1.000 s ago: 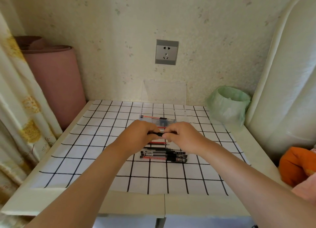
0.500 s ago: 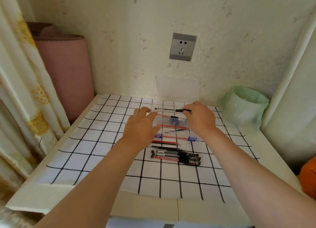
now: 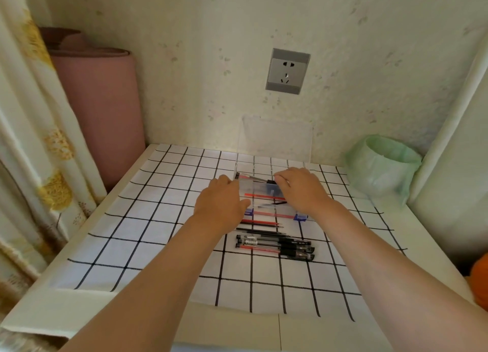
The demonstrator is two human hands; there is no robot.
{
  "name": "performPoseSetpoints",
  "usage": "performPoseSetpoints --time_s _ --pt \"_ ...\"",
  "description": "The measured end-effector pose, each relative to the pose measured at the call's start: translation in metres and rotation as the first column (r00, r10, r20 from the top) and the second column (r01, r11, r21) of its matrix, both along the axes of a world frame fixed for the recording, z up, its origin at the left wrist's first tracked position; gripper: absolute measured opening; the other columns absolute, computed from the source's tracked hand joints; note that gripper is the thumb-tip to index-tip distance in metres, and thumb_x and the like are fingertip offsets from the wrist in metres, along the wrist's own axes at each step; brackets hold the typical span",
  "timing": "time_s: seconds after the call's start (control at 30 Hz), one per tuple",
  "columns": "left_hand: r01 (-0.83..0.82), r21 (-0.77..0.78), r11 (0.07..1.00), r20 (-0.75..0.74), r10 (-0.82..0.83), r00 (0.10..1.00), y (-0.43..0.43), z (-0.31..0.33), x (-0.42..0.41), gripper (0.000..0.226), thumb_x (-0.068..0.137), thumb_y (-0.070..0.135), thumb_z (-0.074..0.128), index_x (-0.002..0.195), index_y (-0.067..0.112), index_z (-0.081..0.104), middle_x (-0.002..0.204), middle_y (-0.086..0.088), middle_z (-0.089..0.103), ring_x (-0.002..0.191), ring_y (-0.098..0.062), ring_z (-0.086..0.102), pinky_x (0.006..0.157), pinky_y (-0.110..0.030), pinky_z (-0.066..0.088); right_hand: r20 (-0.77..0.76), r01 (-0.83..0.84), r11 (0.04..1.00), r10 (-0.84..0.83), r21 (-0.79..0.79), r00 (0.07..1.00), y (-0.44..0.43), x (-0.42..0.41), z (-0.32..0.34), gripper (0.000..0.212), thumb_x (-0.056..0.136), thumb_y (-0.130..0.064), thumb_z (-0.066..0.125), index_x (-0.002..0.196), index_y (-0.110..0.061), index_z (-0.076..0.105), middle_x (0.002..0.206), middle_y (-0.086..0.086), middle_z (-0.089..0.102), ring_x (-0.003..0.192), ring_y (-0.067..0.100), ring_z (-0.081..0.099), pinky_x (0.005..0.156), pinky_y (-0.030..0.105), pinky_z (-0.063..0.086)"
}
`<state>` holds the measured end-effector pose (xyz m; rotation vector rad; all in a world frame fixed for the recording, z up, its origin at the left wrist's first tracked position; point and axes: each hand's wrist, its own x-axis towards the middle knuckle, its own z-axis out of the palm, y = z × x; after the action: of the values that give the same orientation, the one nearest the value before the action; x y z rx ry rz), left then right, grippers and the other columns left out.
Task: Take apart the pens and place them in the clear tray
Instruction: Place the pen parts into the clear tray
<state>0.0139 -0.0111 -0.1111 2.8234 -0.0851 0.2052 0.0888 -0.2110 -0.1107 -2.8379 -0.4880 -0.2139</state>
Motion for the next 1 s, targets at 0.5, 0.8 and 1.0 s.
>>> performPoseSetpoints --time_s 0.5,0.8,1.0 --pt "0.211 -0.028 0.977 0.246 -0.198 0.949 -0.009 0.010 -0.016 0.030 0.091 0.032 0.060 0.120 0.023 0.060 0.115 0.003 0.054 0.110 -0.016 0.048 0.091 -0.029 0.041 0.065 -0.202 0.975 0.197 0.093 0.978 -0.004 -0.050 0.038 0.020 0.095 -0.024 0.055 0.107 -0.029 0.071 0.101 -0.009 0.066 0.087 0.009 0.057 0.080 0.031 0.048" --pt "0.367 -0.036 0.930 -0.096 -0.368 0.925 -0.022 0.016 -0.047 0.020 0.093 0.029 0.057 0.107 0.030 0.070 0.105 0.010 0.065 0.094 -0.011 0.059 0.084 -0.029 0.051 -0.380 -0.201 0.978 0.163 -0.063 0.911 -0.029 -0.091 0.049 0.014 0.084 -0.031 0.068 0.097 -0.030 0.074 0.087 -0.018 0.064 0.088 0.003 0.062 0.081 0.026 0.053" --pt "0.336 0.006 0.942 -0.124 -0.333 0.935 -0.025 0.013 -0.047 0.023 0.091 0.032 0.060 0.112 0.032 0.069 0.110 0.008 0.063 0.097 -0.013 0.058 0.085 -0.029 0.050 -0.367 -0.198 0.967 0.128 -0.160 0.921 -0.035 -0.096 0.042 0.016 0.087 -0.032 0.067 0.101 -0.030 0.074 0.096 -0.014 0.068 0.091 0.009 0.062 0.081 0.030 0.052"
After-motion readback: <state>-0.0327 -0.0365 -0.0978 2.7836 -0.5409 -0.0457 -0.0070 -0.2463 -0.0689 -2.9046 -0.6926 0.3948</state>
